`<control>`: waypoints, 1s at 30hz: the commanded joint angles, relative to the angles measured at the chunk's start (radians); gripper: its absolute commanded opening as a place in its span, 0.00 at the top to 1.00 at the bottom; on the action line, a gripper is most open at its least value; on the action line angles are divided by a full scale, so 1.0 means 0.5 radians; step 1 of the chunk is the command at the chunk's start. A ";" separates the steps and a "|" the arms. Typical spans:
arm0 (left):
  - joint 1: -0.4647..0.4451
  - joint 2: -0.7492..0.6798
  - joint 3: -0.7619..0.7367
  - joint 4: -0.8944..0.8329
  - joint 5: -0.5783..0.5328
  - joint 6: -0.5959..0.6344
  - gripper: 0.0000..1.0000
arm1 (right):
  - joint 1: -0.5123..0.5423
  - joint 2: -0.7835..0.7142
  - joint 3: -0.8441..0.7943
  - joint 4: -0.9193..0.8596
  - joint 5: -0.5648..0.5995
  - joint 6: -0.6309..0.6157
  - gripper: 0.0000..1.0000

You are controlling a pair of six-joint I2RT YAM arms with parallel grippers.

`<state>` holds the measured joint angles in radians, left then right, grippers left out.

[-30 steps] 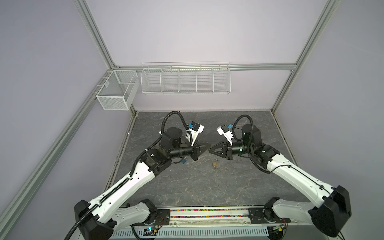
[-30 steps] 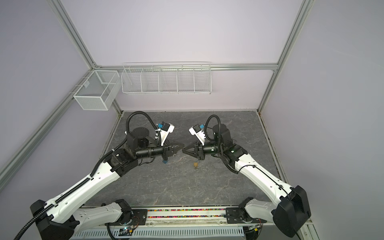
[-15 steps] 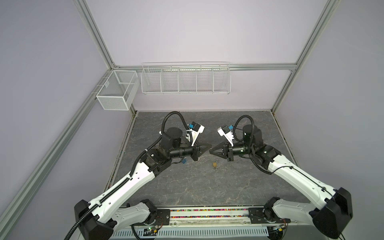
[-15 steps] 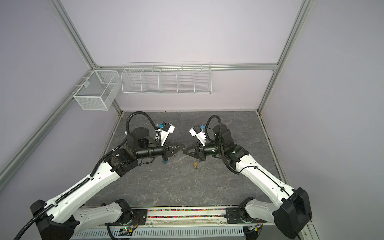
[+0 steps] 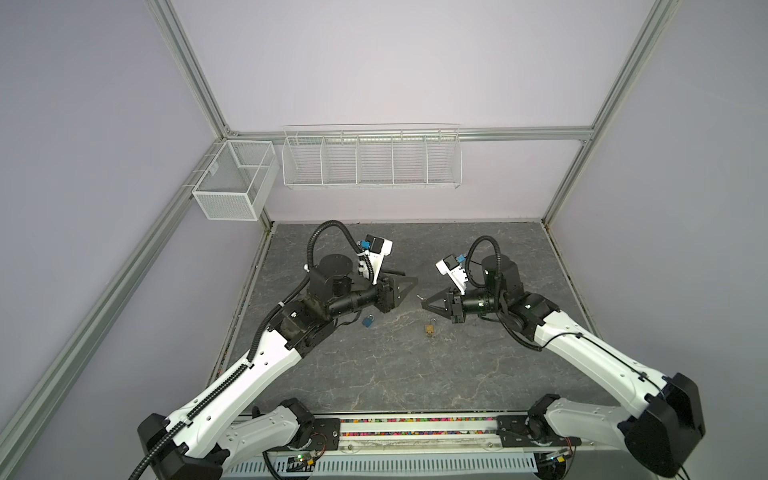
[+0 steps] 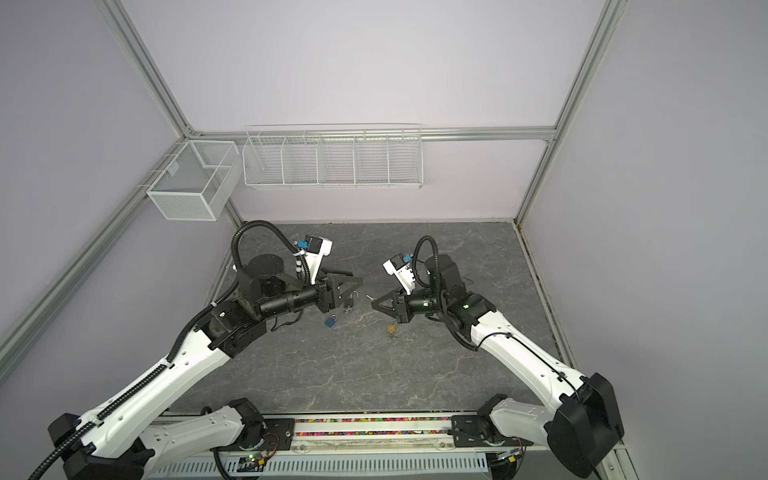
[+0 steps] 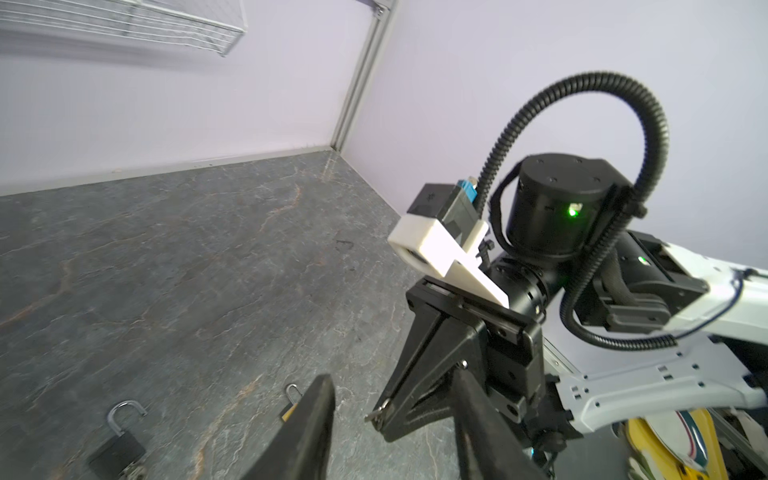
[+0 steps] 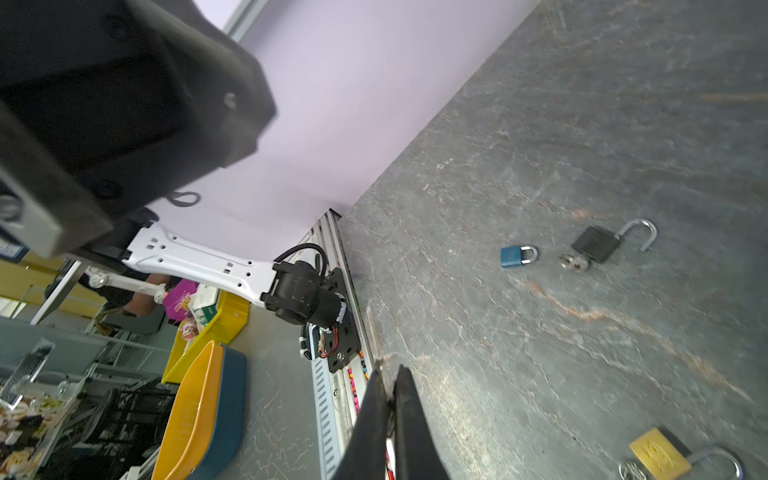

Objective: Unlock with the key

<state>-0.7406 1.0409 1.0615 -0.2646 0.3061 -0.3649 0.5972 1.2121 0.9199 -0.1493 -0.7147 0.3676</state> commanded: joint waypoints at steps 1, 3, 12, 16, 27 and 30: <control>0.018 -0.061 -0.125 -0.114 -0.353 -0.116 0.51 | 0.012 0.029 -0.070 -0.004 0.183 0.108 0.94; 0.035 -0.065 -0.194 -0.183 -0.482 -0.174 0.51 | 0.044 0.033 -0.172 0.067 0.238 0.171 0.94; 0.123 0.102 -0.440 -0.416 -0.802 -0.409 0.49 | 0.350 0.166 -0.313 0.209 0.641 0.401 0.93; 0.239 0.273 -0.555 -0.345 -0.712 -0.445 0.47 | 0.429 0.263 -0.429 0.448 0.694 0.586 0.94; 0.288 0.933 -0.265 -0.461 -0.839 -0.159 0.46 | 0.445 0.337 -0.536 0.688 0.749 0.659 0.93; 0.288 1.085 -0.193 -0.450 -0.803 -0.066 0.46 | 0.445 0.327 -0.527 0.690 0.743 0.646 0.94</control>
<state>-0.6010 1.5398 0.9226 -0.4728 -0.0898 -0.4755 0.8143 1.3750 0.6434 0.1600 -0.3515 0.6838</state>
